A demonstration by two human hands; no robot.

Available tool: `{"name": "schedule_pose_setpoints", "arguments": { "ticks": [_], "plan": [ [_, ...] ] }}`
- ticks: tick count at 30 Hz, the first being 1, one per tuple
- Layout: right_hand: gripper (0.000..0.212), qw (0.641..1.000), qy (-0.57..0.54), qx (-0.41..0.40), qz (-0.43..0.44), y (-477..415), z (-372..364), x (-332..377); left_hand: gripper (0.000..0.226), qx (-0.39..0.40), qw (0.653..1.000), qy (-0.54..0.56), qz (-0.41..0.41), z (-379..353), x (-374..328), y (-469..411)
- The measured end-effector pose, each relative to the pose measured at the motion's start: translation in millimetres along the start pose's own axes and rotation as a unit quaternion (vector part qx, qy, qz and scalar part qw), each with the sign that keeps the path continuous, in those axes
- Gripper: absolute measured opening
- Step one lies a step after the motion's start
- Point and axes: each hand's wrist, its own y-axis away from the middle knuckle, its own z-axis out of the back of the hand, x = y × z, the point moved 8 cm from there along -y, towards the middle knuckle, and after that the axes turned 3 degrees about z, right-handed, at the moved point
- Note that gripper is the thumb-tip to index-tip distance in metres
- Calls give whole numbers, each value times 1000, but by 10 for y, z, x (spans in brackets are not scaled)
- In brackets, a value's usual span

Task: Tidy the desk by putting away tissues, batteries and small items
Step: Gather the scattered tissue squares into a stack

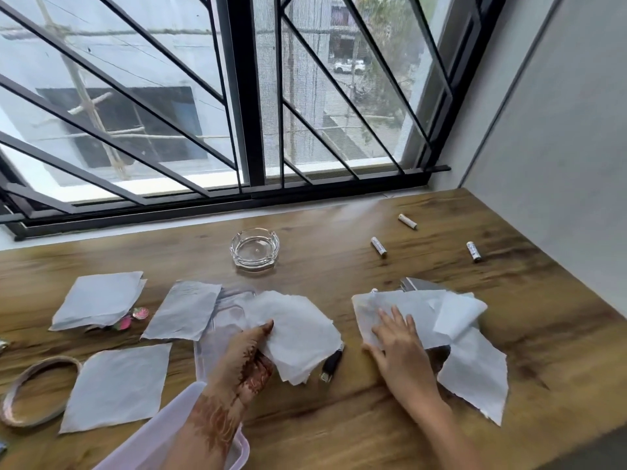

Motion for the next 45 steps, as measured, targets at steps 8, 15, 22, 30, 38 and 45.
{"name": "schedule_pose_setpoints", "arguments": {
  "ticks": [8, 15, 22, 30, 38, 45],
  "plan": [
    [12, 985, -137, -71, -81, 41, 107, -11, 15, 14, 1000, 20, 7, -9, 19, 64],
    [13, 920, -359, -116, -111, -18, 526, 472, 15, 13, 1000, 26, -1, -29, 49, 88],
    [20, 953, -286, -66, 70, 56, 427, 1291, 44, 94, 993, 63, 30, -227, 82, 138],
    [30, 964, -247, -46, 81, 108, 407, 1206, 27, 42, 998, 1, 41, -145, 183, 61],
    [36, 970, -84, -157, -168, 186, 660, -337, 28, 1, 1000, -20, 18, -76, 200, 50],
    [51, 955, -87, -127, -254, 353, 581, -922, 18, -1, 999, -19, 34, -145, 251, 56]
  ]
}}
